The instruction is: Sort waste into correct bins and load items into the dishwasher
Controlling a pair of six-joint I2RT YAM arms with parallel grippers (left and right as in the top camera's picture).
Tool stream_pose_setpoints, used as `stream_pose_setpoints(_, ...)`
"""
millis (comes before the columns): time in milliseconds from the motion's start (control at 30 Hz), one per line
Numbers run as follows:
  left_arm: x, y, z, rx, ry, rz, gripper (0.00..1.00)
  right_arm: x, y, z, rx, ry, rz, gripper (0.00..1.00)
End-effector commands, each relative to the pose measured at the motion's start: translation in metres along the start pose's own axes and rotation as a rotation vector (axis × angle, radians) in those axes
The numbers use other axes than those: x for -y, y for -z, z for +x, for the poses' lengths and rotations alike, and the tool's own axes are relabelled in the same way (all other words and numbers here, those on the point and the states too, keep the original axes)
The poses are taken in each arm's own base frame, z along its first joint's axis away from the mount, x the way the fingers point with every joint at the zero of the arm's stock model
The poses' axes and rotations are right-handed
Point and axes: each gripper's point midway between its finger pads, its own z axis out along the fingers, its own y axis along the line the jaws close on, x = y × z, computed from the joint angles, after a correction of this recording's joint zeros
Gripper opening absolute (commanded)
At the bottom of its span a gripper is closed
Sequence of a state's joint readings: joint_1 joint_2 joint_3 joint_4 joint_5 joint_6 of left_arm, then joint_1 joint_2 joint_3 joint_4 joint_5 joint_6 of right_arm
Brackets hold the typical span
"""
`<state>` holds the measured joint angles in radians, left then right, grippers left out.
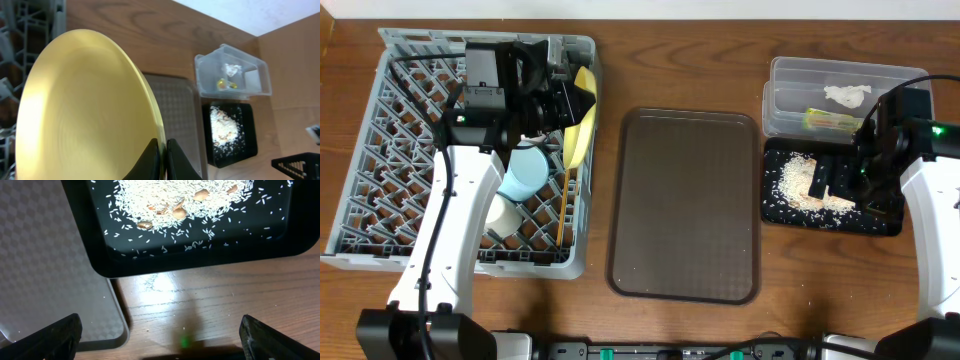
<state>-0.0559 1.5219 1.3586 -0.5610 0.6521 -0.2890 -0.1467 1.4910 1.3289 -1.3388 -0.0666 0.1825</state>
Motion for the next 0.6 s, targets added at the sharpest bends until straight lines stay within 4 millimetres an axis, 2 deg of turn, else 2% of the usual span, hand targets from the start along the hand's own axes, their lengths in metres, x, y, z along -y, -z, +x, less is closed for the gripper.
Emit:
stream_pose_setpoints(0,-0.021,-0.003,0.007,-0.01,0.027,-0.09,0.08,0.001,0.009,-0.004,0.035,-0.005,0.0,0.98)
stream_pose_setpoints(67,-0.031,-0.006,0.009,-0.02,0.031,-0.132,0.08,0.001,0.009,-0.004,0.035,-0.005,0.0,0.98)
stream_pose_setpoints(133,-0.04,-0.007,0.01,-0.023,0.009,-0.18,0.12,0.001,0.009,-0.004,0.036,-0.005,0.0,0.98)
stream_pose_setpoints(200,-0.058,-0.004,0.01,-0.016,-0.002,-0.277,0.13,0.001,0.009,-0.004,0.035,-0.005,0.0,0.98)
stream_pose_setpoints(267,-0.076,0.003,0.008,-0.005,-0.043,-0.389,0.22,0.001,0.009,-0.004,0.037,-0.005,0.0,0.98)
stream_pose_setpoints(300,-0.079,0.005,0.007,-0.004,-0.063,-0.408,0.24,0.001,0.009,-0.004,0.037,-0.005,0.0,0.98)
stream_pose_setpoints(333,-0.082,0.006,0.006,-0.002,-0.087,-0.426,0.3,0.0,0.009,-0.005,0.039,-0.004,-0.001,0.99)
stream_pose_setpoints(433,-0.078,0.012,0.002,0.015,-0.116,-0.431,0.42,-0.004,0.009,-0.006,0.046,-0.002,-0.024,0.98)
stream_pose_setpoints(567,-0.061,0.03,-0.002,0.062,-0.14,-0.414,0.48,-0.019,0.013,-0.019,0.099,0.007,-0.109,0.99)
